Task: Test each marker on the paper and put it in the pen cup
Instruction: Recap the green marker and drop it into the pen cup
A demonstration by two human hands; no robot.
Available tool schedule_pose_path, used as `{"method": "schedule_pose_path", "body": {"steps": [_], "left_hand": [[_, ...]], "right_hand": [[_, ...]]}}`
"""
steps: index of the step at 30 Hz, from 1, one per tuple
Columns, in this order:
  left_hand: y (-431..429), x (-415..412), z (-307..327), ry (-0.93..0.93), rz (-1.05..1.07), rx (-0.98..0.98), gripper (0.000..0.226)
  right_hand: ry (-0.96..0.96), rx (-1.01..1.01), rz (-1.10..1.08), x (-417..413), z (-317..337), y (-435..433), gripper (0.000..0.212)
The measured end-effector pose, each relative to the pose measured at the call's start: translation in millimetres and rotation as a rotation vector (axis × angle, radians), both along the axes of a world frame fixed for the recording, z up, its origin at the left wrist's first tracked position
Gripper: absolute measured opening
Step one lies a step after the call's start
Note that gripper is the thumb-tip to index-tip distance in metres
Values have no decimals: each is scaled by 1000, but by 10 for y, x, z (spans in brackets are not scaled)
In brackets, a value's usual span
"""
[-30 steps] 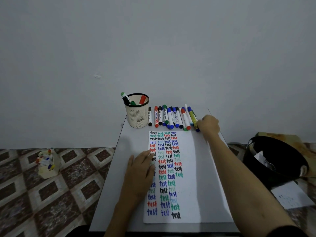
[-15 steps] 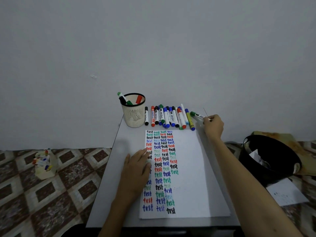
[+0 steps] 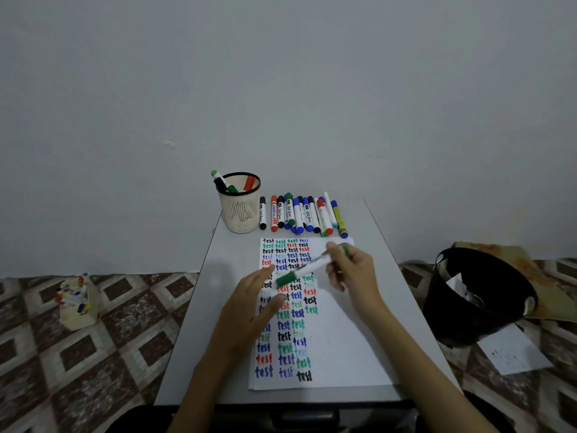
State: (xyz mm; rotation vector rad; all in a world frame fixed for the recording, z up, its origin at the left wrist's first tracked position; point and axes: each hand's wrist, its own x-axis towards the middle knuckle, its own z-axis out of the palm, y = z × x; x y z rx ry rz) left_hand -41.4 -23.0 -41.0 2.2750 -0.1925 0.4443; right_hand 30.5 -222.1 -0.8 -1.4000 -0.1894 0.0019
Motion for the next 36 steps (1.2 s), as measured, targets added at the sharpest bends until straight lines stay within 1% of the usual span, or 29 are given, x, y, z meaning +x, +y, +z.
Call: {"method": "schedule_pose_path", "body": {"steps": [2,4,7,9,11,13,16,19,22,24,26,27,28,30,32,34,36], "left_hand": [[-31,-58,43,11,-76,-14,64],[-47,-94,52,-1,-116,13,53],[-37,-113,50,-14,-68,17,39],[-32,-120,53,-37,-81,28,42],[-36,-133,61,-62,-99,72,48],[-25,-138,54,-74,-94,70,45],[-13,-143,52,-59,-90,11,41],[0,-155,59,-56,-99,-23,36],[4,-157,72,-64,-113,-44,30],[-4,-148,83,-71,-114,-49,31],[-22,-145,93,-64,-114,-29,35],[-28,-146,93,-62,-112,-13,35],[-29,-143,85,-57,-106,-10,32],[-17,-124,58,-24,-84,-55,26],[-11,-94,22,-29,-64,-50,24],[-13,-70,9,-58,-37,-5,24],[-10,-57,6,-63,-22,-15,21]], "right_hand": [[-9,-7,83,-199,-16,134,27],[-52,-14,132,-330,-40,251,29],[-41,56,194,-441,-95,398,28],[-7,66,240,-482,-140,476,21],[-7,52,259,-491,-151,503,23],[-20,41,266,-485,-122,496,25],[-14,57,284,-480,-92,502,28],[4,76,295,-492,-73,513,22],[-56,-22,317,-478,8,426,16],[-94,-101,339,-453,55,360,13],[-92,-137,308,-415,71,314,15],[-85,-100,273,-392,71,295,20],[-69,-20,235,-365,72,268,24],[-27,173,138,-287,62,197,15],[25,265,45,-219,43,108,12],[60,245,22,-206,15,53,6],[77,186,67,-239,-19,38,7]]}}
